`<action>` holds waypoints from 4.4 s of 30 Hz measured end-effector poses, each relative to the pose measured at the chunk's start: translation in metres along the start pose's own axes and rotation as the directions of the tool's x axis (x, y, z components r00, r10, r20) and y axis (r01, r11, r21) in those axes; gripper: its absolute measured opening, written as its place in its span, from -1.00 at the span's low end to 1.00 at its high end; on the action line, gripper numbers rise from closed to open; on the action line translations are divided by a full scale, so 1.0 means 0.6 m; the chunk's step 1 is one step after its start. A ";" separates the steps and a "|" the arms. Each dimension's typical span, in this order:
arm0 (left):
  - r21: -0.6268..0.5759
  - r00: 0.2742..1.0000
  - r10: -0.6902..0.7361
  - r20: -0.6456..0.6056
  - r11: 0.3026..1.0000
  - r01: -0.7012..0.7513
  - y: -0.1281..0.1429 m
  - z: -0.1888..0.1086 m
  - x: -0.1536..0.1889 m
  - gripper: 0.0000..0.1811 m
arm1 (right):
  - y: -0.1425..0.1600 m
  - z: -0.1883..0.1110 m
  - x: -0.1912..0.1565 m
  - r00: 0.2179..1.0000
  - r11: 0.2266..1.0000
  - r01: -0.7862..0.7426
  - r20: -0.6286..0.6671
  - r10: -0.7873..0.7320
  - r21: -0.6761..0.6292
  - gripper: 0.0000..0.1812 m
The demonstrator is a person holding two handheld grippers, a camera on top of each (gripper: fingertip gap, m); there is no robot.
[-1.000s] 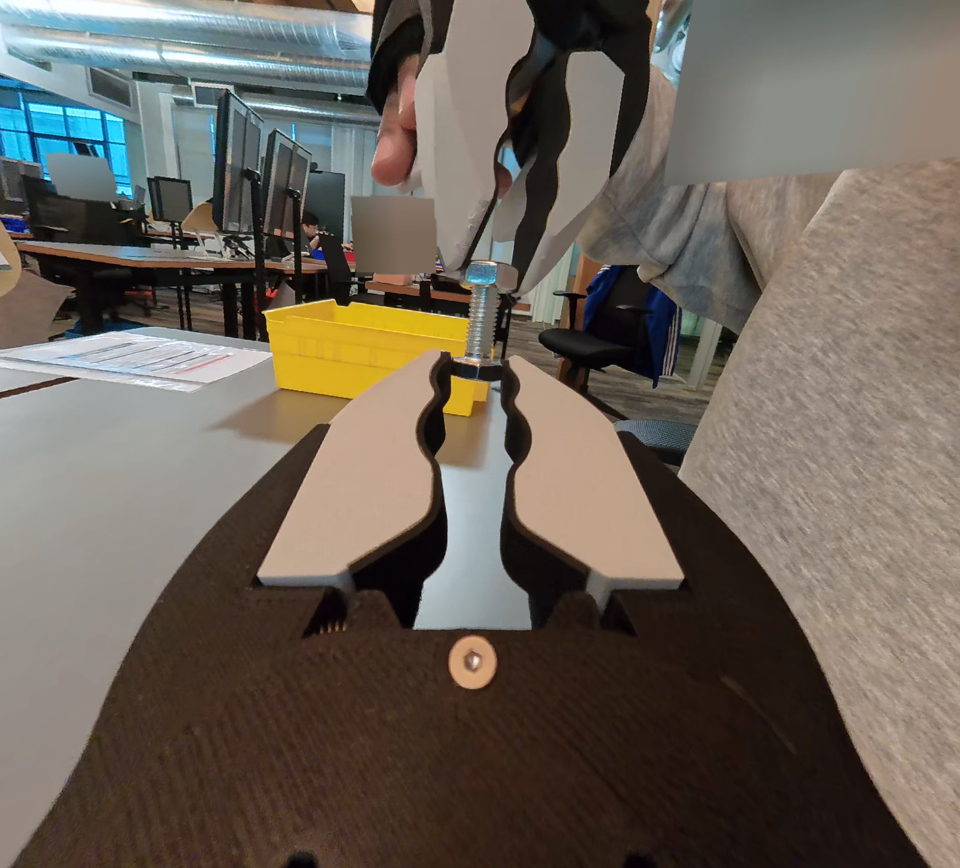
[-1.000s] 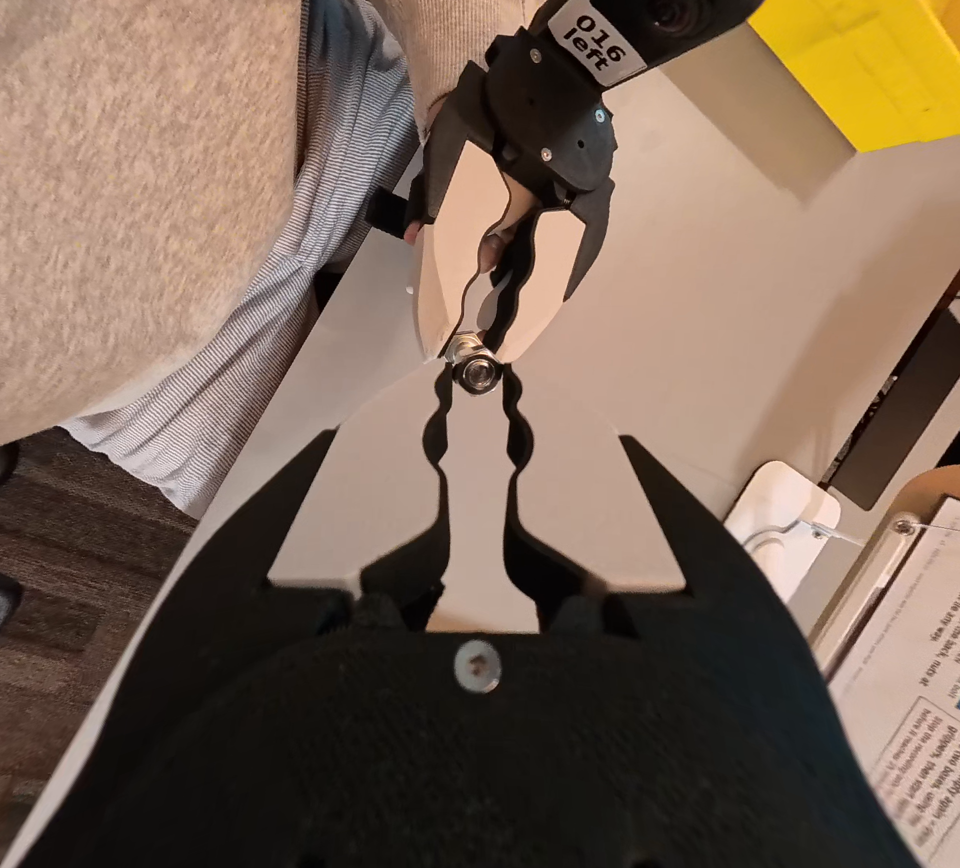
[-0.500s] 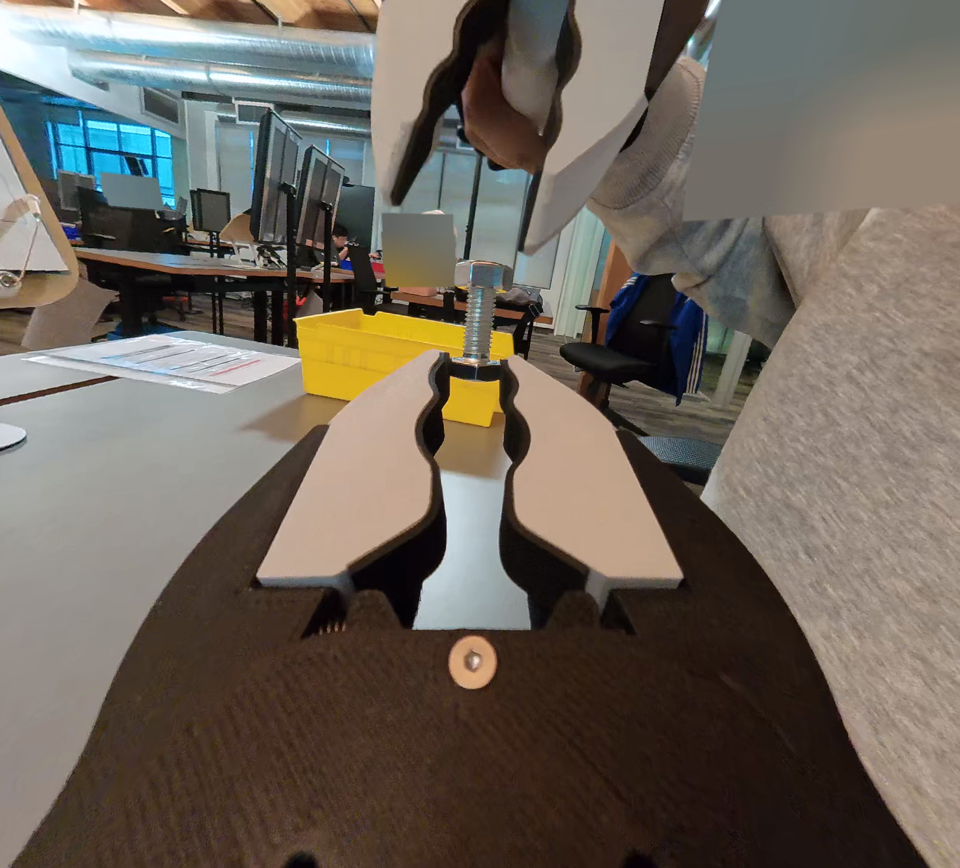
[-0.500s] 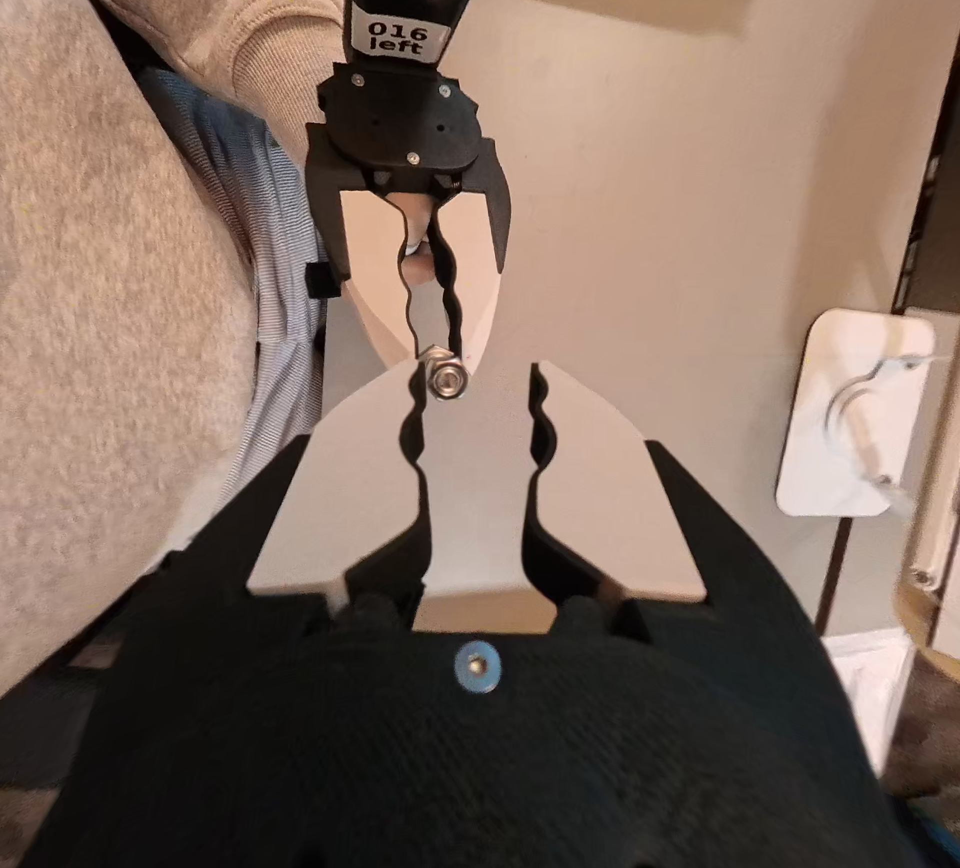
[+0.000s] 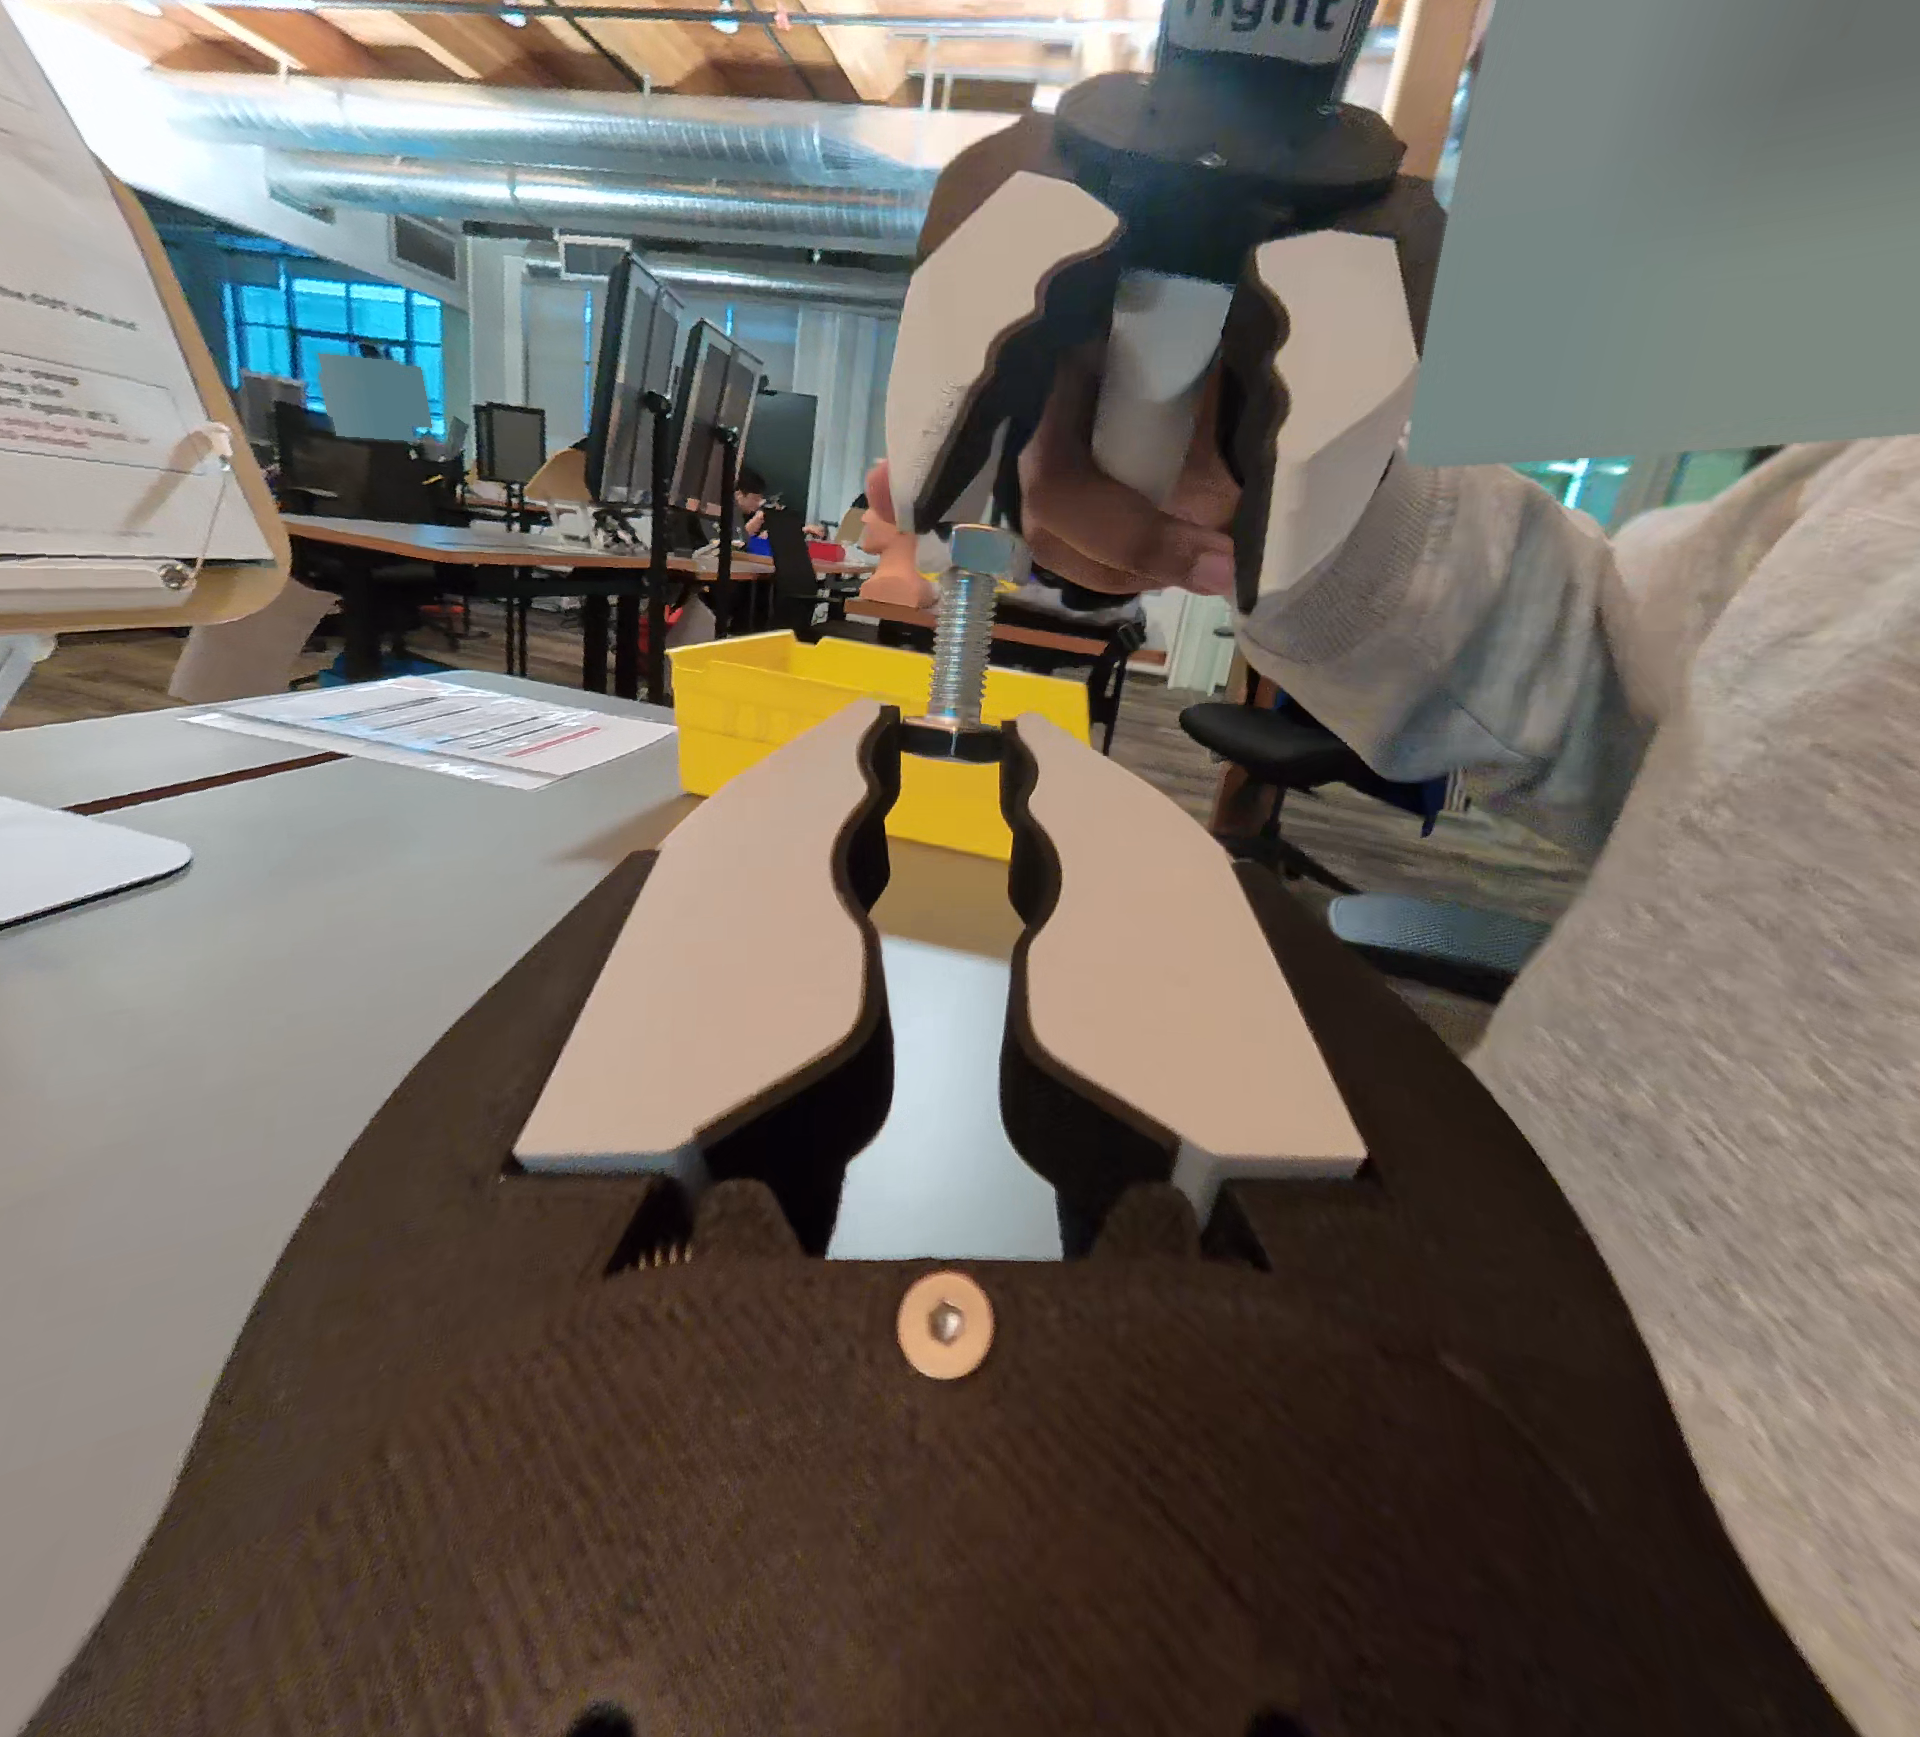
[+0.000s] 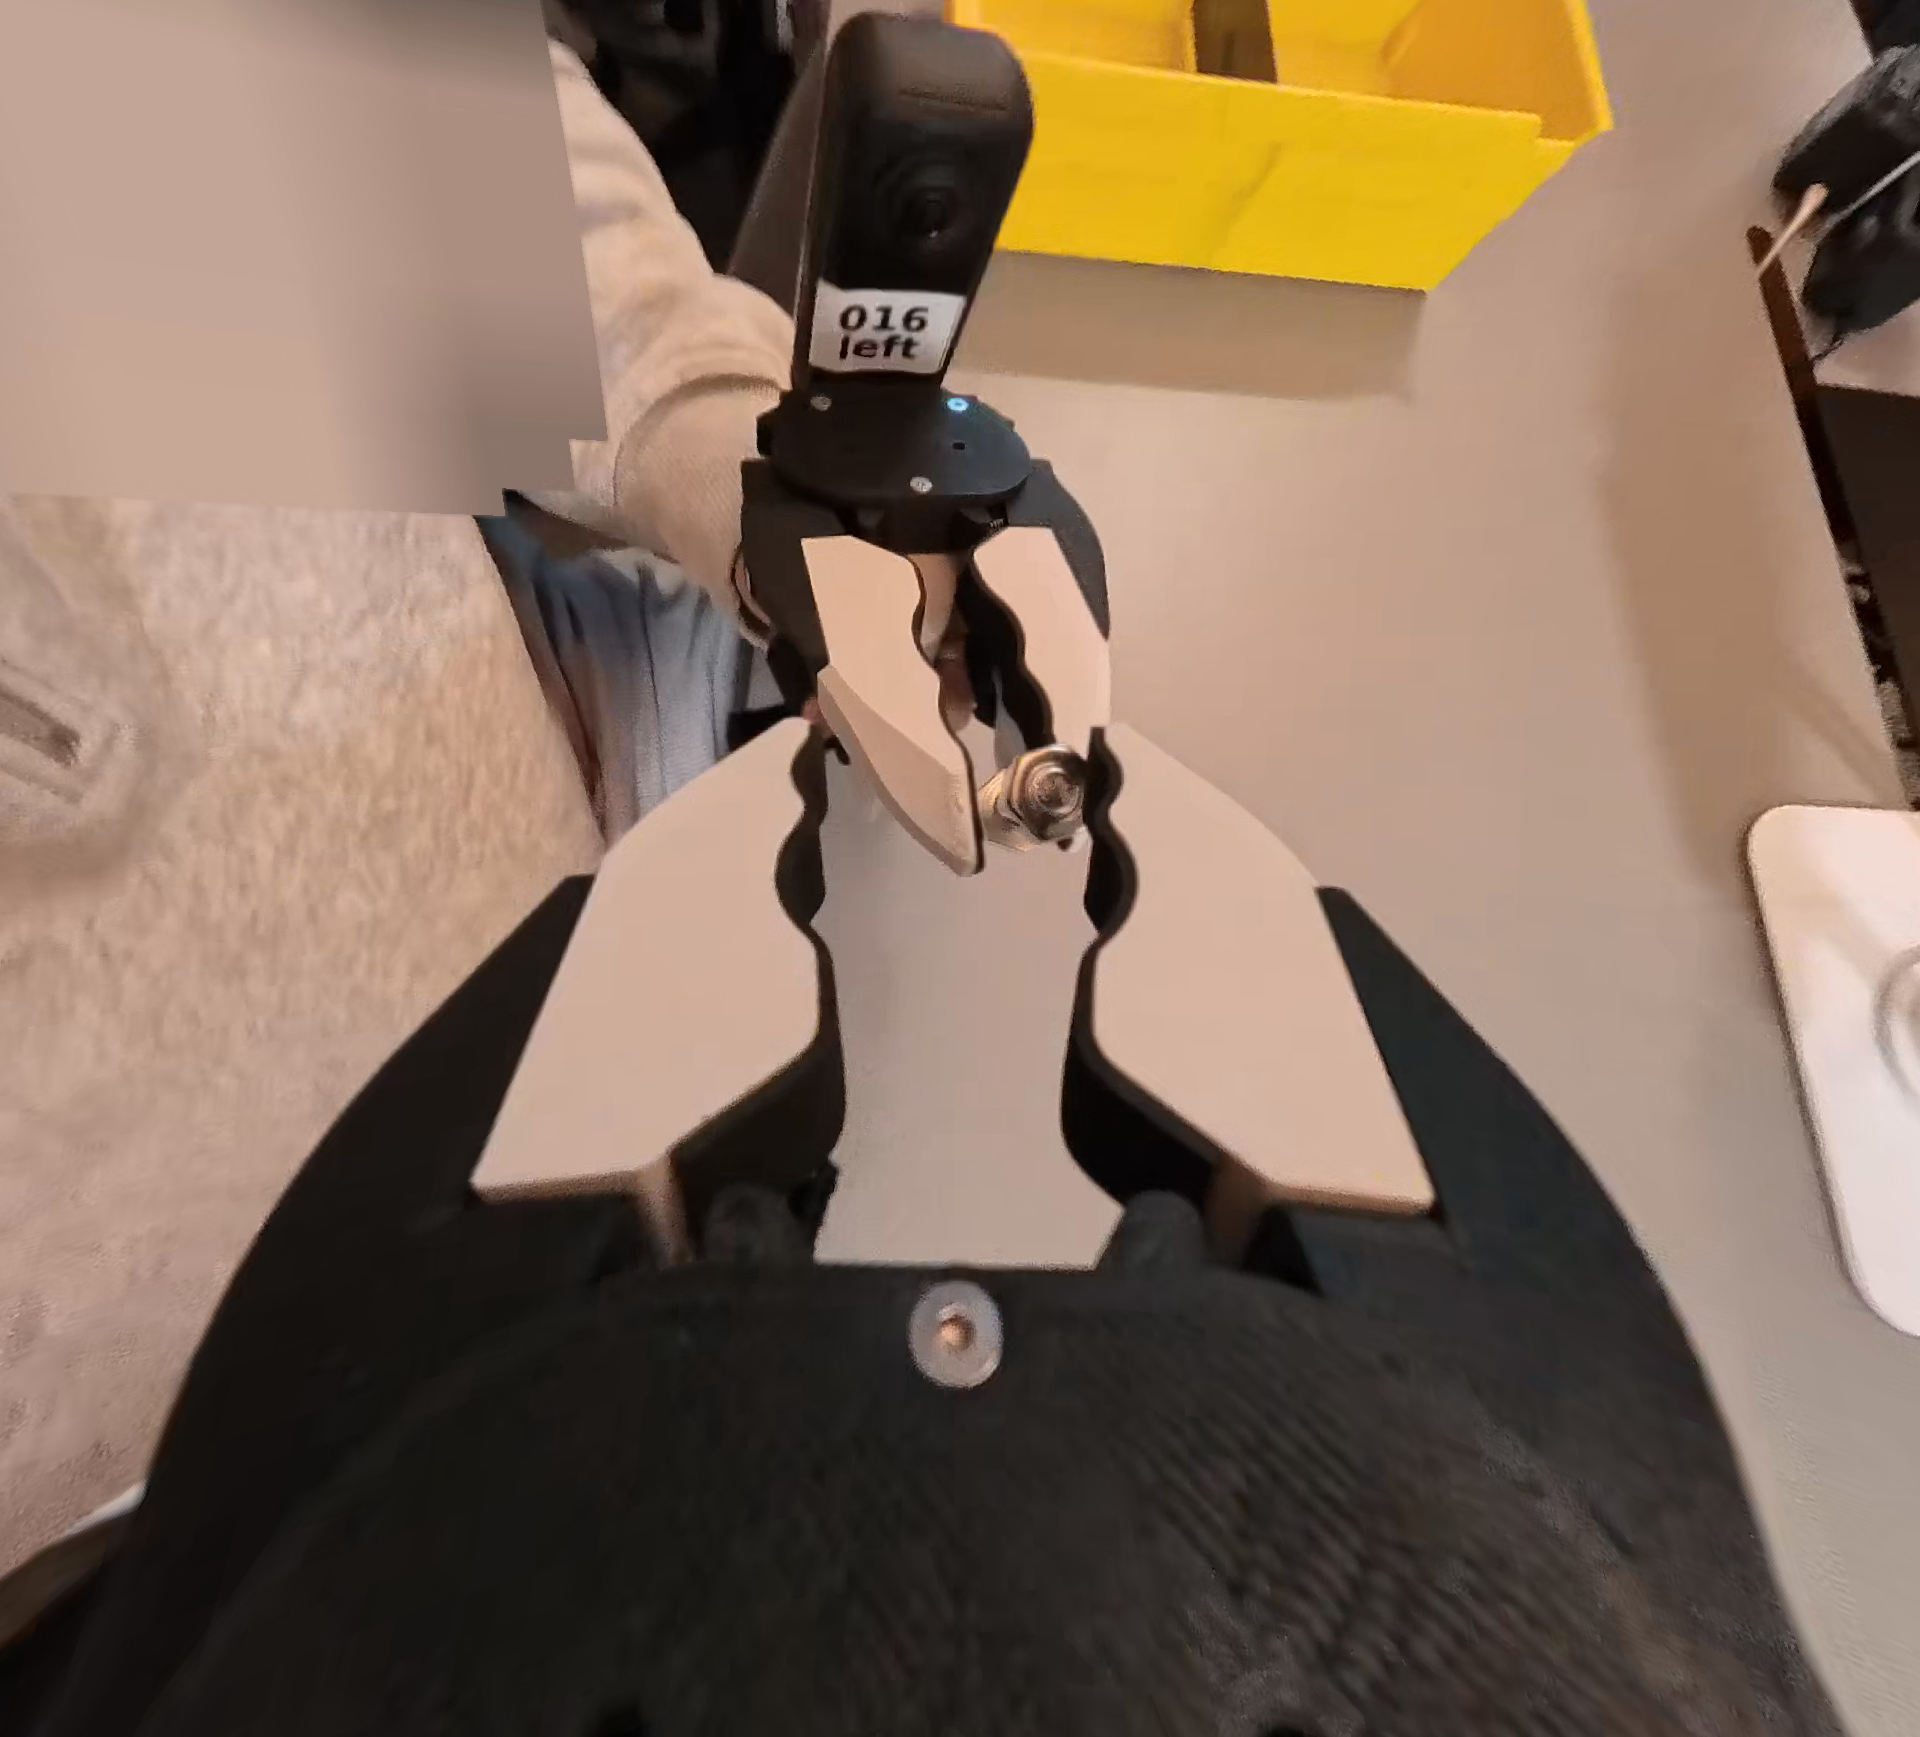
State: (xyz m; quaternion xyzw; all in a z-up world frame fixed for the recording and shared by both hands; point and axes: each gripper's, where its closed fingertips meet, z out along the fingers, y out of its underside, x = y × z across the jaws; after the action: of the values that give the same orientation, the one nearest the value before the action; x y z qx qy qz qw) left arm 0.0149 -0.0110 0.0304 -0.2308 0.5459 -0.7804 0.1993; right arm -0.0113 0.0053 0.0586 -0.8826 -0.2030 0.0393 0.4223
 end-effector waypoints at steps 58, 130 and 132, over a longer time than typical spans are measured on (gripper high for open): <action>-0.229 0.982 0.089 0.164 0.972 -0.050 0.110 0.049 -0.047 -0.79 | 0.119 -0.017 0.033 0.912 0.588 -0.244 -0.023 0.409 0.771 -0.54; -0.351 0.970 0.134 0.201 0.935 -0.056 0.130 0.045 -0.056 -0.79 | 0.124 0.013 0.030 0.928 0.671 -0.135 -0.144 0.343 0.729 -0.23; -0.346 0.970 0.129 0.207 0.937 -0.050 0.129 0.044 -0.058 -0.79 | 0.125 0.011 0.030 0.928 0.671 -0.136 -0.143 0.343 0.729 -0.27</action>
State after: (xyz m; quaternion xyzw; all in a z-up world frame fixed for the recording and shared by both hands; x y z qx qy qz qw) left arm 0.0630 -0.0369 -0.0399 -0.3238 0.6556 -0.6335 0.2531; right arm 0.0279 -0.0249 -0.0008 -0.6680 0.0057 0.0500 0.7425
